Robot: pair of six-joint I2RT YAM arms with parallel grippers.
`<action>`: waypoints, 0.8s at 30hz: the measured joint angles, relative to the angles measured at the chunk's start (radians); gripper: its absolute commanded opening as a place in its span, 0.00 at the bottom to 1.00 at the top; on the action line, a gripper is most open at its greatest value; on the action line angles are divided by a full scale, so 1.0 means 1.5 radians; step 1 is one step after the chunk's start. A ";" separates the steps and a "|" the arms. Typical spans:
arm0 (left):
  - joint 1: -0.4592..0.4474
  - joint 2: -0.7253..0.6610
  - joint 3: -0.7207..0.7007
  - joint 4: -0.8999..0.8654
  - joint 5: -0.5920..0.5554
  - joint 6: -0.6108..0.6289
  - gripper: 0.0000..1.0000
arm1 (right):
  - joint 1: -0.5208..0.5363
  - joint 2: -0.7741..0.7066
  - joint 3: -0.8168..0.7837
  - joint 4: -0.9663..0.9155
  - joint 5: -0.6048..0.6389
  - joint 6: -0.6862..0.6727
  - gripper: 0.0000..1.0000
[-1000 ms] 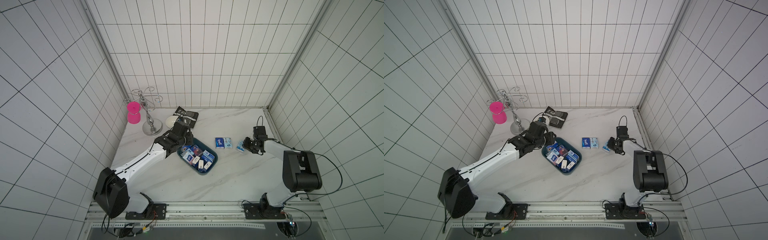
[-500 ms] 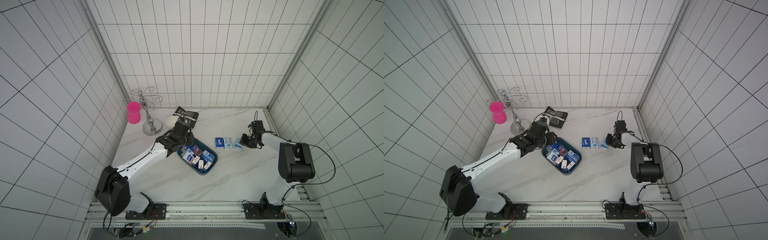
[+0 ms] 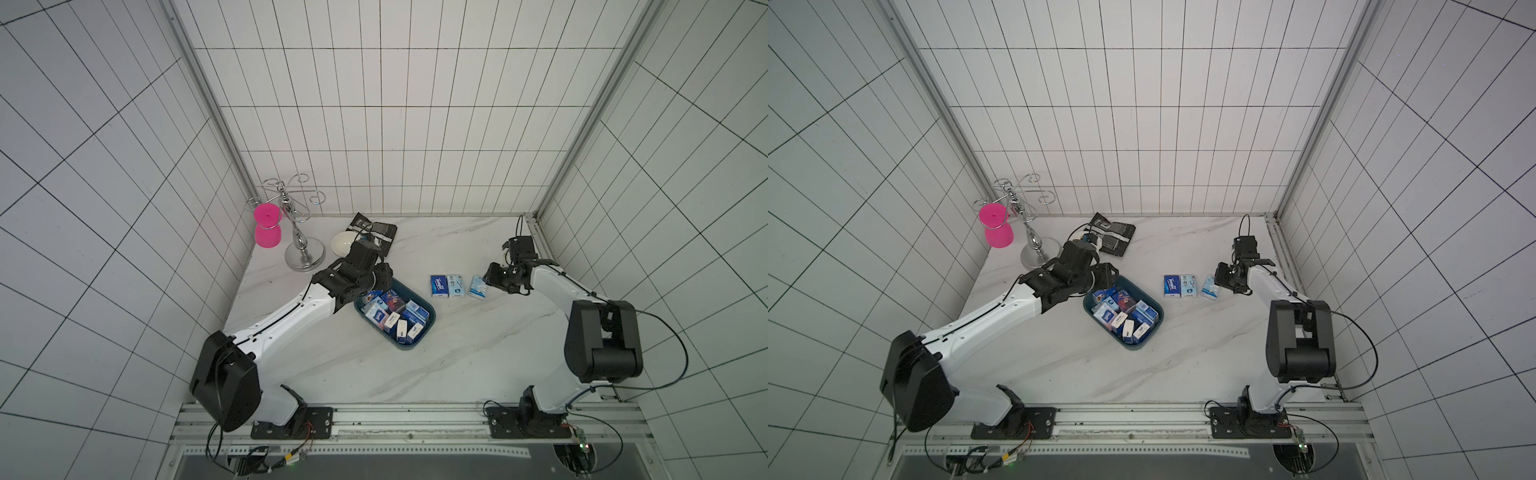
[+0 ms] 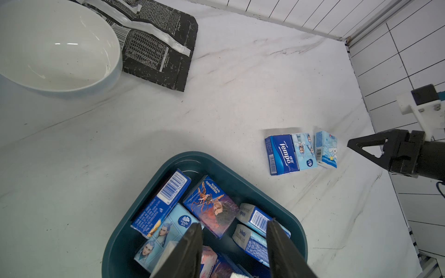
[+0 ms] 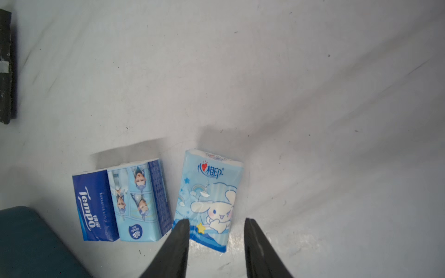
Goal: Take the pocket tissues out of the storage box
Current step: Adjust the pocket tissues at the center of the board.
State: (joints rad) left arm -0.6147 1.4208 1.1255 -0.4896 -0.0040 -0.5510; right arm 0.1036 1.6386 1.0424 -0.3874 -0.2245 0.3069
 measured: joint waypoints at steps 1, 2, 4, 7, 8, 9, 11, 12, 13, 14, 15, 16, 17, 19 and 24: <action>0.000 0.000 0.001 0.000 0.003 0.000 0.47 | -0.001 0.002 -0.011 0.009 -0.001 0.011 0.40; 0.000 0.000 0.003 -0.001 0.004 0.000 0.46 | -0.001 0.004 -0.022 0.016 -0.002 0.021 0.40; -0.001 0.000 0.011 -0.003 0.007 0.000 0.47 | -0.005 0.010 -0.047 0.032 -0.005 0.045 0.41; -0.003 0.000 0.022 0.000 0.007 0.001 0.46 | -0.014 0.011 -0.080 0.067 -0.014 0.076 0.41; -0.003 0.000 0.022 0.000 0.007 0.001 0.47 | -0.017 0.011 -0.087 0.077 -0.018 0.084 0.41; -0.004 0.000 0.022 0.000 0.007 0.001 0.47 | -0.020 0.011 -0.093 0.089 -0.023 0.092 0.41; -0.004 0.000 0.022 0.000 0.007 0.001 0.47 | -0.023 0.012 -0.097 0.105 -0.035 0.104 0.40; -0.004 0.000 0.022 0.000 0.006 0.001 0.46 | -0.025 0.012 -0.098 0.116 -0.041 0.110 0.40; -0.004 0.000 0.022 0.001 0.007 0.001 0.46 | -0.026 0.013 -0.100 0.127 -0.046 0.116 0.40; -0.004 0.000 0.022 0.000 0.006 0.001 0.47 | -0.026 0.013 -0.102 0.136 -0.050 0.120 0.39; -0.004 0.000 0.022 0.000 0.006 0.001 0.46 | -0.026 0.013 -0.104 0.142 -0.054 0.123 0.39; -0.004 0.000 0.022 0.001 0.007 0.001 0.47 | -0.026 0.015 -0.105 0.148 -0.059 0.125 0.38; -0.004 0.000 0.022 0.001 0.006 0.001 0.47 | -0.026 0.017 -0.105 0.152 -0.063 0.128 0.38; -0.004 0.000 0.021 0.001 0.006 0.001 0.47 | -0.026 0.022 -0.105 0.163 -0.072 0.134 0.38; -0.004 -0.008 0.013 0.001 0.004 0.001 0.46 | -0.026 0.038 -0.105 0.183 -0.091 0.138 0.33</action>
State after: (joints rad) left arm -0.6209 1.4090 1.1458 -0.4881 0.0025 -0.5495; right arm 0.0647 1.6962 0.8845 -0.1127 -0.3607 0.5133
